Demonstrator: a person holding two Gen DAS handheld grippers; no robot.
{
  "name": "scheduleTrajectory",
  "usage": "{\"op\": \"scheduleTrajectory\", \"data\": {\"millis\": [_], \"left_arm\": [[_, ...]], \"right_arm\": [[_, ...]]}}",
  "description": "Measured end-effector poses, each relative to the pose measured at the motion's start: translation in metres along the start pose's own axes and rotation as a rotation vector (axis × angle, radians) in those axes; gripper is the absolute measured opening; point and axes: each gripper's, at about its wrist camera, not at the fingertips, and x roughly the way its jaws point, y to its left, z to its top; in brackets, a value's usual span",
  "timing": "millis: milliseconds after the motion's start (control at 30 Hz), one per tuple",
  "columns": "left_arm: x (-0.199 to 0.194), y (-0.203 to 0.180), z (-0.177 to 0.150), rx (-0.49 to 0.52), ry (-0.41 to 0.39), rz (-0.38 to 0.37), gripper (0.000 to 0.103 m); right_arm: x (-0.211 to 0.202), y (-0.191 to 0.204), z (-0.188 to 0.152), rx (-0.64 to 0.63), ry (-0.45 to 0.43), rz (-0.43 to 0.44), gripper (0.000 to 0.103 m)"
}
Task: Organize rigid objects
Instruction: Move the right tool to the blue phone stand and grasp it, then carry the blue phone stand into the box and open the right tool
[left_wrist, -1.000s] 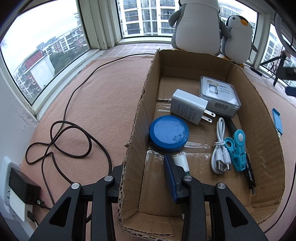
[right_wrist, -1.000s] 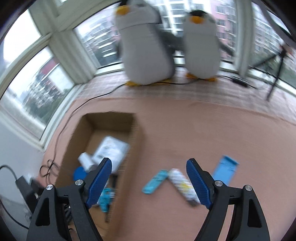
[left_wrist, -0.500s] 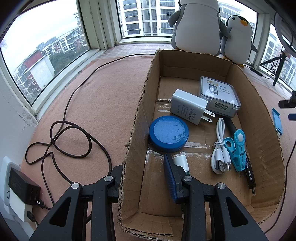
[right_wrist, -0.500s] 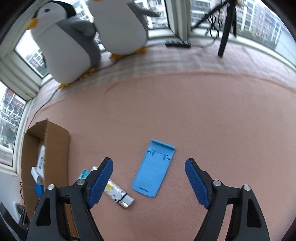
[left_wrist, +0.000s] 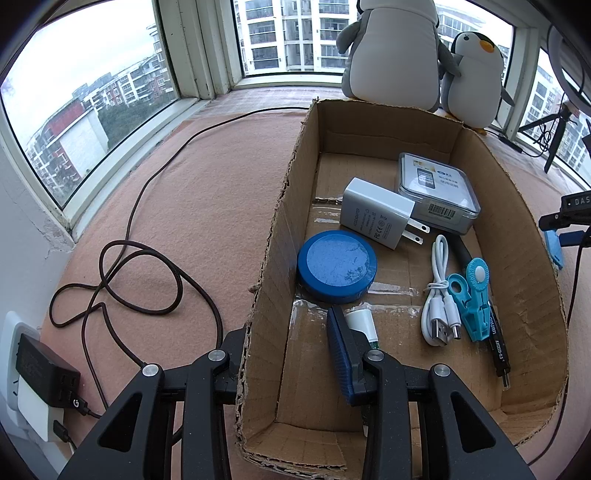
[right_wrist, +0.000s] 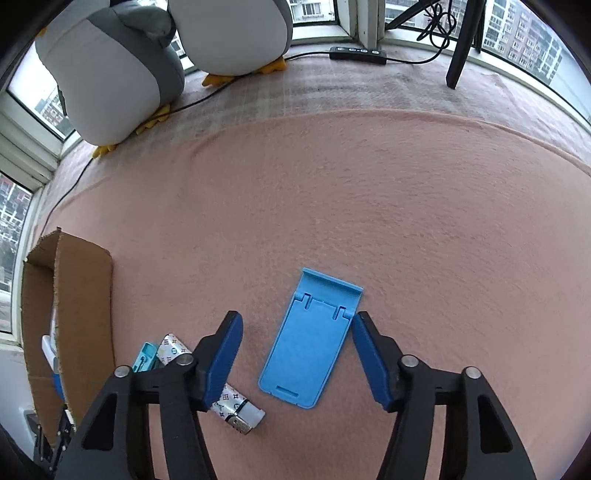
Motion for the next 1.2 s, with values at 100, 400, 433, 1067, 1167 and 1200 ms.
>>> {"op": "scheduleTrajectory", "data": {"millis": [100,400,433,1067,1167,1200], "left_arm": [[0.000,0.000,0.000,-0.001,0.000,0.000,0.037],[0.000,0.000,0.000,0.000,0.000,0.000,0.037],[0.000,0.000,0.000,-0.001,0.000,0.000,0.037],[0.000,-0.001,0.001,0.002,0.000,0.002,0.037],[0.000,-0.001,0.001,0.003,0.000,0.003,0.037],[0.000,-0.001,0.001,0.003,-0.001,0.003,0.037]], "right_arm": [[0.000,0.001,0.000,-0.011,-0.003,-0.013,0.054],[0.001,0.009,-0.004,-0.151,-0.011,-0.081,0.037],[0.000,0.010,-0.005,-0.161,-0.011,-0.084,0.037],[-0.032,-0.008,-0.018,-0.138,-0.108,0.039,0.033],[-0.045,0.002,-0.018,-0.156,-0.137,0.071,0.033],[-0.051,0.008,-0.018,-0.167,-0.150,0.081,0.033]]}}
